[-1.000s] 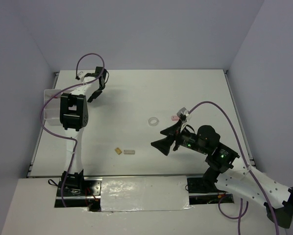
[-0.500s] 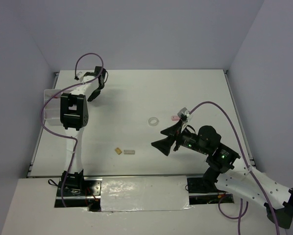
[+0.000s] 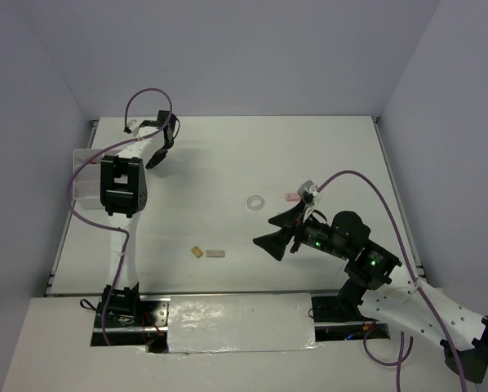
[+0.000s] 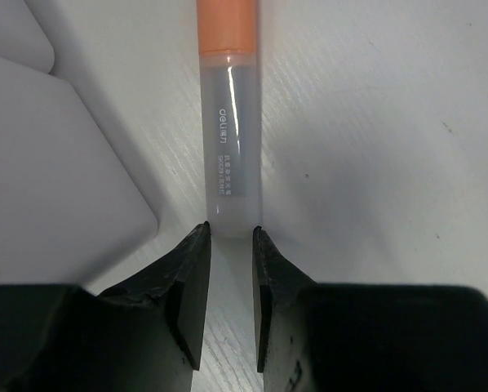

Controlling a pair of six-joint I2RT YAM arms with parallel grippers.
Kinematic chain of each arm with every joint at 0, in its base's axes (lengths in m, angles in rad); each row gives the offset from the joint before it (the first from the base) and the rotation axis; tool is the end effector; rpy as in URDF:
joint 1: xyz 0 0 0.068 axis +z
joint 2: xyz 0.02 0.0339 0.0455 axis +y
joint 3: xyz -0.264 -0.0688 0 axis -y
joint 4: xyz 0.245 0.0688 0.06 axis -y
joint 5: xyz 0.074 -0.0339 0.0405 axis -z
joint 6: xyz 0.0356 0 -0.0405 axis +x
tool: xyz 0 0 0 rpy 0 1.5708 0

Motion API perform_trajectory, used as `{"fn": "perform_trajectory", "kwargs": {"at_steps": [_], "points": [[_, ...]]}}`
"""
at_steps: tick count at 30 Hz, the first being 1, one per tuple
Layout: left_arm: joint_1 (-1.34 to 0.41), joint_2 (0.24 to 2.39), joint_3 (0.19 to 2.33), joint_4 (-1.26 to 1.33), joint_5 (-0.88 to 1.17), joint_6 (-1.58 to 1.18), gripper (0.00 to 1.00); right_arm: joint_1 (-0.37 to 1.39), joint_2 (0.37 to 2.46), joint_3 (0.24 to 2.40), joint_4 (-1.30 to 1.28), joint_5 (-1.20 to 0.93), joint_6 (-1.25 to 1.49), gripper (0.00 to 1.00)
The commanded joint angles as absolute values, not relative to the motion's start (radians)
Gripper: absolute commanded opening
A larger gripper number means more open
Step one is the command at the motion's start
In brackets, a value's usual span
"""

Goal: Sort the stationery into containers
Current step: Pick up the stationery from the center of the board.

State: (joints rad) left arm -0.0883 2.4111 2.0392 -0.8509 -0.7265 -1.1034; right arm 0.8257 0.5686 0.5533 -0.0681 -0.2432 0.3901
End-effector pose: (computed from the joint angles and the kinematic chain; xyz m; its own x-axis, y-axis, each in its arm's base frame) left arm 0.5011 -0.0206 0.1619 -0.2793 -0.6452 -0.7111 -0.9079 0.4185 -0.0231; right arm 0.0965 0.1172 0.3029 -0.3854 0.1265 -0.9140 -0.7888 0.4688 0.3975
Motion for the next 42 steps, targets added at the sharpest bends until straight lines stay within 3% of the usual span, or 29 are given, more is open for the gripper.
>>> {"fn": "perform_trajectory", "kwargs": {"at_steps": [1, 24, 27, 28, 30, 31, 36, 37, 42], "points": [[-0.101, 2.419, 2.008, -0.833, -0.690, -1.101, 0.00, 0.822, 0.557, 0.554, -0.058, -0.236, 0.368, 1.00], [-0.340, 2.137, 1.720, -0.663, -0.686, -1.040, 0.01, 0.821, 0.571, 0.568, -0.060, -0.224, 0.370, 1.00], [-0.341, 2.079, 1.672, -0.632, -0.722, -1.037, 0.23, 0.822, 0.580, 0.566, -0.058, -0.233, 0.370, 1.00], [-0.339, 2.054, 1.674, -0.634, -0.744, -1.040, 0.43, 0.822, 0.581, 0.565, -0.057, -0.233, 0.368, 1.00], [-0.319, 2.049, 1.702, -0.635, -0.765, -1.043, 0.64, 0.821, 0.589, 0.563, -0.048, -0.236, 0.371, 1.00], [-0.305, 2.060, 1.724, -0.652, -0.755, -1.054, 0.81, 0.821, 0.592, 0.563, -0.046, -0.238, 0.373, 1.00], [-0.226, 2.146, 1.865, -0.745, -0.710, -1.164, 0.92, 0.822, 0.609, 0.554, -0.032, -0.244, 0.374, 1.00], [-0.218, 2.158, 1.877, -0.756, -0.712, -1.190, 0.99, 0.822, 0.612, 0.552, -0.032, -0.244, 0.373, 1.00], [-0.187, 2.253, 2.005, -0.917, -0.715, -1.383, 0.99, 0.821, 0.626, 0.552, -0.021, -0.247, 0.374, 1.00]]}}
